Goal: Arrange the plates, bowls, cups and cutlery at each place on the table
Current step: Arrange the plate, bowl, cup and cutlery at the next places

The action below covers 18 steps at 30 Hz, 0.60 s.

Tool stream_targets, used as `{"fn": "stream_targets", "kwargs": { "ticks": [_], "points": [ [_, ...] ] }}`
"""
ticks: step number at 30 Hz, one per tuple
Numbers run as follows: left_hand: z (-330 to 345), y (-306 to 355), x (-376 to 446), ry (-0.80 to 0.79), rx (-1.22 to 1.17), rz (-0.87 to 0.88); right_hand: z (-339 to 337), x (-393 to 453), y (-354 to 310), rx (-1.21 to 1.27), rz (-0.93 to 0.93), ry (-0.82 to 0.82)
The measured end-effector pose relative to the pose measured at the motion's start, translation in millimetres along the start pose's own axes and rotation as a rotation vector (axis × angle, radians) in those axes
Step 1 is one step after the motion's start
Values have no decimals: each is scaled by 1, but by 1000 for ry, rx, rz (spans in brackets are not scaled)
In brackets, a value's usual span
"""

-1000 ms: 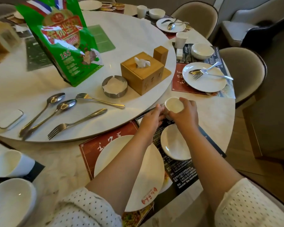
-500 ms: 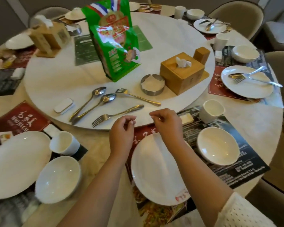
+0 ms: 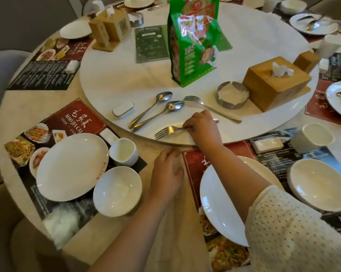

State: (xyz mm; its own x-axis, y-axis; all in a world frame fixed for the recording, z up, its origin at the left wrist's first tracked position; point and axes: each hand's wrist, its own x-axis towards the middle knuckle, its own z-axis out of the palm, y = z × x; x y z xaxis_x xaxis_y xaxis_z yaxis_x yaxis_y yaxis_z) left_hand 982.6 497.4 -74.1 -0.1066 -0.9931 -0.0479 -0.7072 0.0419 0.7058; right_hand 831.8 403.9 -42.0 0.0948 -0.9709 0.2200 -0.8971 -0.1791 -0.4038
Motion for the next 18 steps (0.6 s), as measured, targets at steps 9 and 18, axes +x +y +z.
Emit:
{"fn": "stream_targets", "kwargs": {
  "ticks": [9,18],
  "points": [
    [8,-14,-14,-86,239,43,-22,-21,-3,53,-18,78],
    [16,8,-48,-30,117,117,-65,-141,-3,318,365,105]
  ]
}}
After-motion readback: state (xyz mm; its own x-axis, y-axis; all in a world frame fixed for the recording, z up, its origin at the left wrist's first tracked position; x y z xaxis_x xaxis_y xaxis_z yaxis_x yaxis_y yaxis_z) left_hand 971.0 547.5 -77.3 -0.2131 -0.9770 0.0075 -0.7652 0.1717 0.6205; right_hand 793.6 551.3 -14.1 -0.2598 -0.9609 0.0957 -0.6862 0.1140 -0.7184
